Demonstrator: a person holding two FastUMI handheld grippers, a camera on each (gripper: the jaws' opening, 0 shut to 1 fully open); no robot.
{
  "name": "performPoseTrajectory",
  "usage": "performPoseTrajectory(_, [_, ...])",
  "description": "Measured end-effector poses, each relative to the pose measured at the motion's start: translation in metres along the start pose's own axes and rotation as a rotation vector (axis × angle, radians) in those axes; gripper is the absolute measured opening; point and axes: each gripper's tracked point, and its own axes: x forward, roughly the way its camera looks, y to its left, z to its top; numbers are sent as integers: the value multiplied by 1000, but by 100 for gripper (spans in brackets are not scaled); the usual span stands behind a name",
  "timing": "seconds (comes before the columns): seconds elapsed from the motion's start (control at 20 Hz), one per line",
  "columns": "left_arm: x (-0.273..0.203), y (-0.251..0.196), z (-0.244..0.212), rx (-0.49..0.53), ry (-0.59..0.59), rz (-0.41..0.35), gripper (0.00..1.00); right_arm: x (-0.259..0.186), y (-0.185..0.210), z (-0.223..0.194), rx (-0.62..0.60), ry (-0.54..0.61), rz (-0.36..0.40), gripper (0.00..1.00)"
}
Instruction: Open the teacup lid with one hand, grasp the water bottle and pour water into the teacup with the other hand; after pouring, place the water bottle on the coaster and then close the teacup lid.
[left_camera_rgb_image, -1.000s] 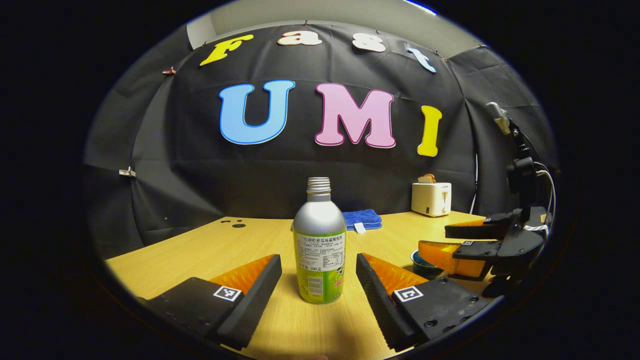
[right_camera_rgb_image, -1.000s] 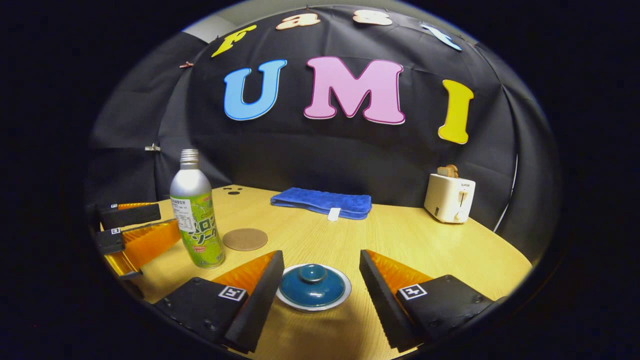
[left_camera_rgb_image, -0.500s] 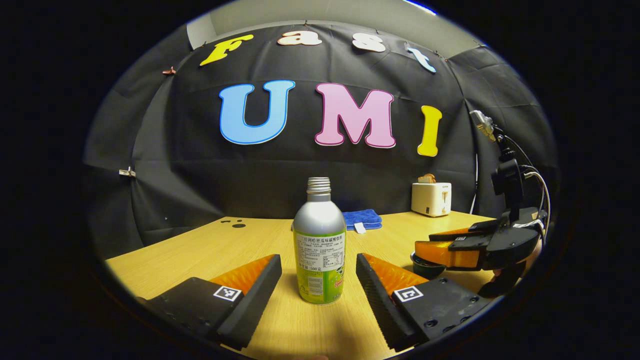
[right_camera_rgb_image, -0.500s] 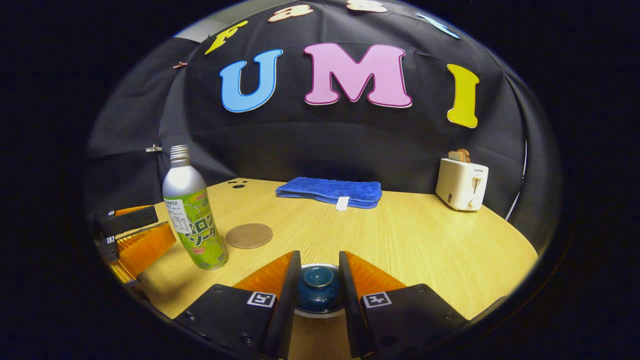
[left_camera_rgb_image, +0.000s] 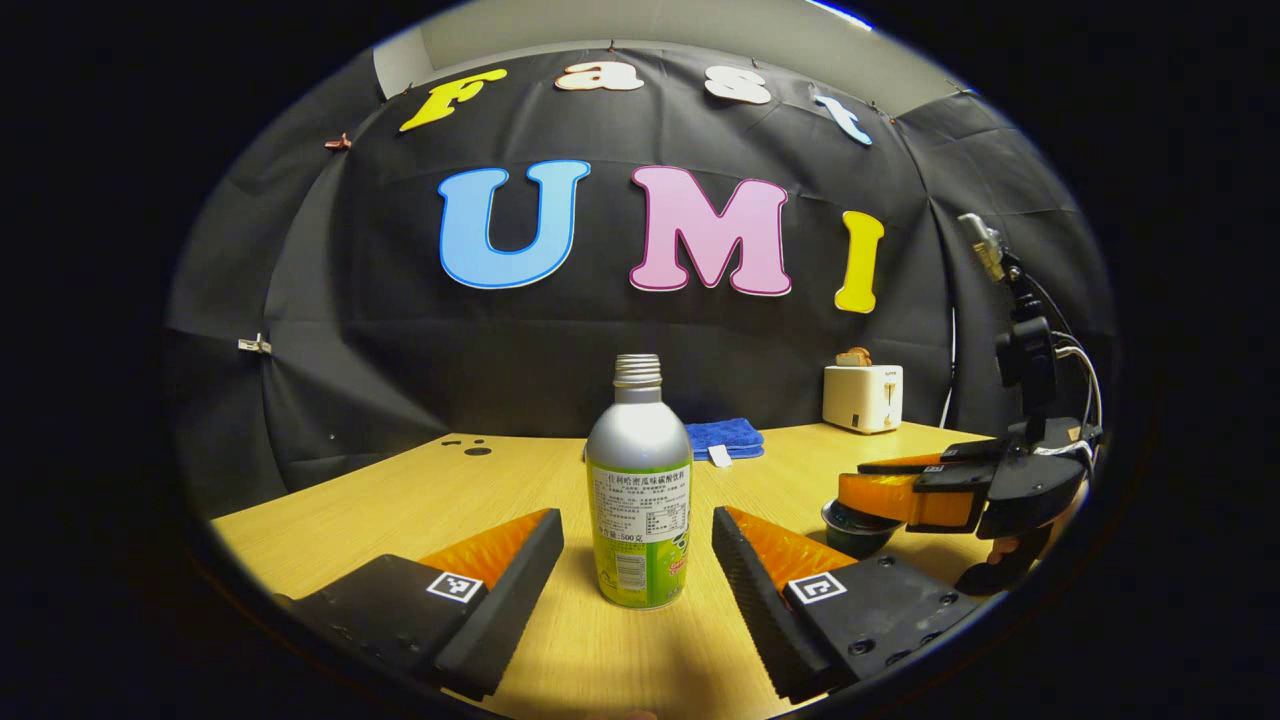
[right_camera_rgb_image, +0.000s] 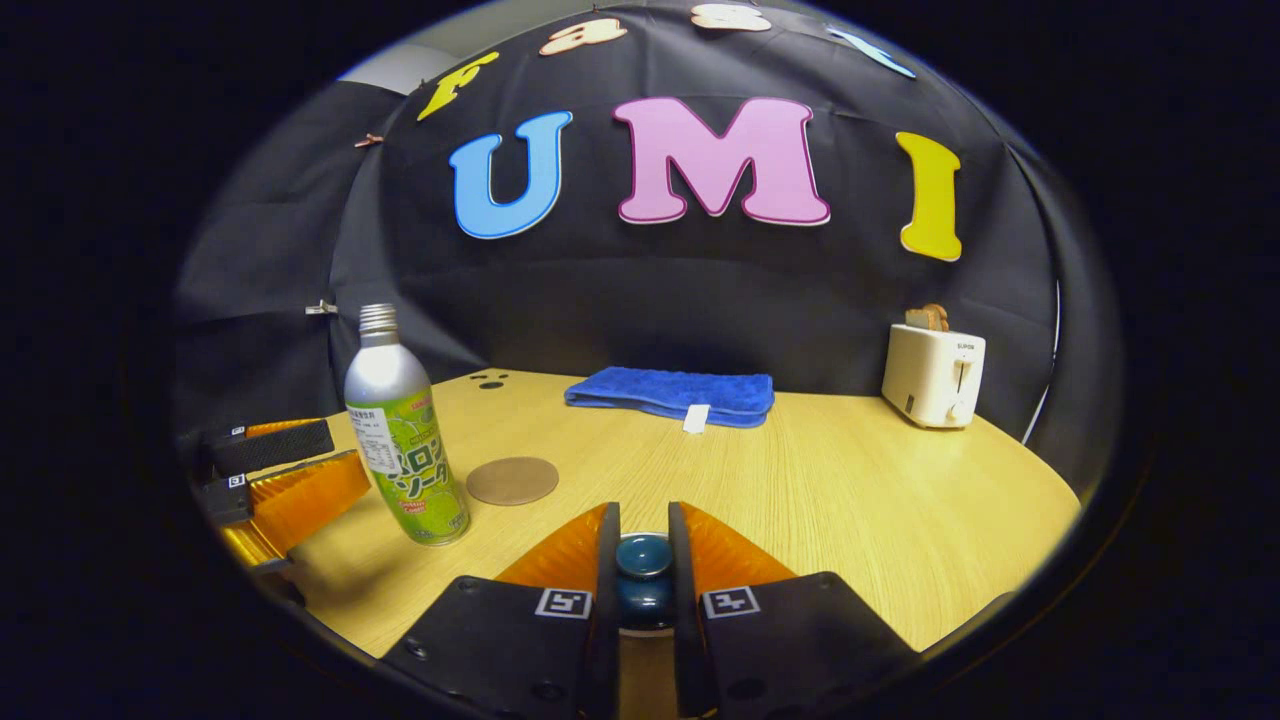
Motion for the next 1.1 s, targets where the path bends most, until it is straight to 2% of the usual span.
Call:
performPoseTrajectory(0.3, [10,-4,0,0,-1,-23,95,-17,-14,9,45,-55,-15,25])
performPoseTrajectory(0.55, [35,-1,0,1,-1,0,95,-40,-57,26,25,-128,-91,25])
performPoseTrajectory(0.8, [61,-4,1,3,-3,-11,95,-46,-83,9,55,-107,-118,25])
performPoseTrajectory(1.05, [80,-1,1,2,-2,-3,95,-44,-93,11,66,-119,-131,25])
performPoseTrajectory(1.1, [82,2,2,3,-3,9,93,-44,-94,13,58,-130,-136,25])
